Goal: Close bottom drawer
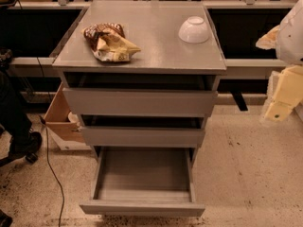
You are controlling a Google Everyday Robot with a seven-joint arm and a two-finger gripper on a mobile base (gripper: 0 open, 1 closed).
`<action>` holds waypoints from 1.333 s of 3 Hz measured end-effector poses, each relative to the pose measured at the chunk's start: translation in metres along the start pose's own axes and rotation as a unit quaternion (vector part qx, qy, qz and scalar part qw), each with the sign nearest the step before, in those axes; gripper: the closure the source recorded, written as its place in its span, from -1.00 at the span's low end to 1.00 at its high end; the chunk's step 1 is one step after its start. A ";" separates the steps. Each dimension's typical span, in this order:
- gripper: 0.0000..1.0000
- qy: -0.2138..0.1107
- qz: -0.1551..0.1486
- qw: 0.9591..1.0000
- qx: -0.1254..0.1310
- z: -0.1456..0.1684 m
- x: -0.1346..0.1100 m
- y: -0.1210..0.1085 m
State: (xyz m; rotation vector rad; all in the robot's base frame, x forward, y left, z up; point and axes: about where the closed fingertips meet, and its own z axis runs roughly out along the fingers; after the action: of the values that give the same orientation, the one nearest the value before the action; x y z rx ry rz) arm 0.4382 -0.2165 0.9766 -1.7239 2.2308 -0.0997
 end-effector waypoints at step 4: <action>-1.00 -0.071 0.036 0.996 -0.033 0.093 -0.003 0.049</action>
Offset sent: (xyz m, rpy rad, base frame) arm -0.0030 0.0187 -0.0598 0.0851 0.0070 0.0069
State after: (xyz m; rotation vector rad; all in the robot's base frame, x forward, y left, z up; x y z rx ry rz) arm 0.4201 -0.1873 0.8767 -1.6267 2.2107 0.1109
